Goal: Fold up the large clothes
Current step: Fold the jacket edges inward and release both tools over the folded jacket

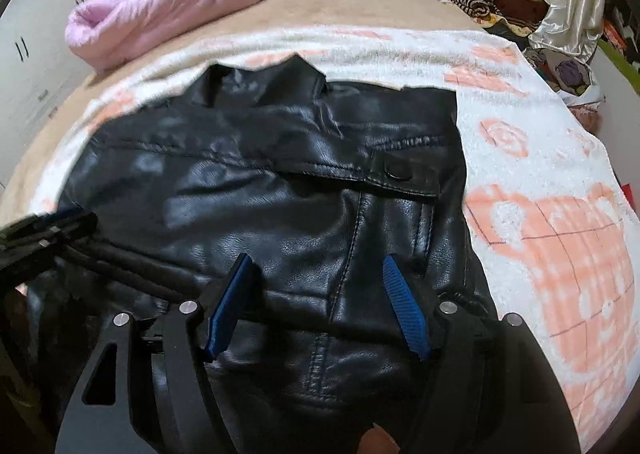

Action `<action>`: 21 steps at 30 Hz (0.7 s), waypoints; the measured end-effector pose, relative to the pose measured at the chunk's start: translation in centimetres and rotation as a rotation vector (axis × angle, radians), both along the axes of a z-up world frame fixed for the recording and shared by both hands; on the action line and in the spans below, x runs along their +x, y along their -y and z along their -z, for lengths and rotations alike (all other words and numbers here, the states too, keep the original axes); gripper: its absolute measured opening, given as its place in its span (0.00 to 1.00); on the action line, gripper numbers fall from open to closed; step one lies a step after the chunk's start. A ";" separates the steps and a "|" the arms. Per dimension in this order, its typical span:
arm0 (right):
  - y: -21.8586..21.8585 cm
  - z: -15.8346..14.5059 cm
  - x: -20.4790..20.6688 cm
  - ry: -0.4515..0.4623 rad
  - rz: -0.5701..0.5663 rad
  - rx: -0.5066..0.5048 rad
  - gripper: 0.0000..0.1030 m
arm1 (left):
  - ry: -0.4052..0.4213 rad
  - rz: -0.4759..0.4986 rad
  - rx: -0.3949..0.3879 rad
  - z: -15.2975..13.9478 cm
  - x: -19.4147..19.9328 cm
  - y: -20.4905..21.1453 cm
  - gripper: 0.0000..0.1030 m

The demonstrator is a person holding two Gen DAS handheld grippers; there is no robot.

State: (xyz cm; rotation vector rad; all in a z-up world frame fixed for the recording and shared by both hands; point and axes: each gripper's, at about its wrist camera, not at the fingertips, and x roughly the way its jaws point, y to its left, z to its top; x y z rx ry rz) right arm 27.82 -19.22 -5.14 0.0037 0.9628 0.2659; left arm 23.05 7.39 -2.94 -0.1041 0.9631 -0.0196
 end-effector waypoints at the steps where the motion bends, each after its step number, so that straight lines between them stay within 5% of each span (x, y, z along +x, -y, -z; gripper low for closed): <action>1: 0.3 -0.4 -0.3 0.008 0.002 0.023 0.71 | 0.002 0.002 -0.012 -0.2 -0.1 0.1 0.41; 8: 1.2 -2.9 -2.3 0.075 0.010 0.065 0.93 | 0.021 0.008 -0.026 -1.2 -0.9 0.5 0.61; 21: 0.8 -4.5 -3.8 0.124 -0.002 0.050 0.95 | 0.048 0.008 -0.065 -3.5 -2.1 0.9 0.90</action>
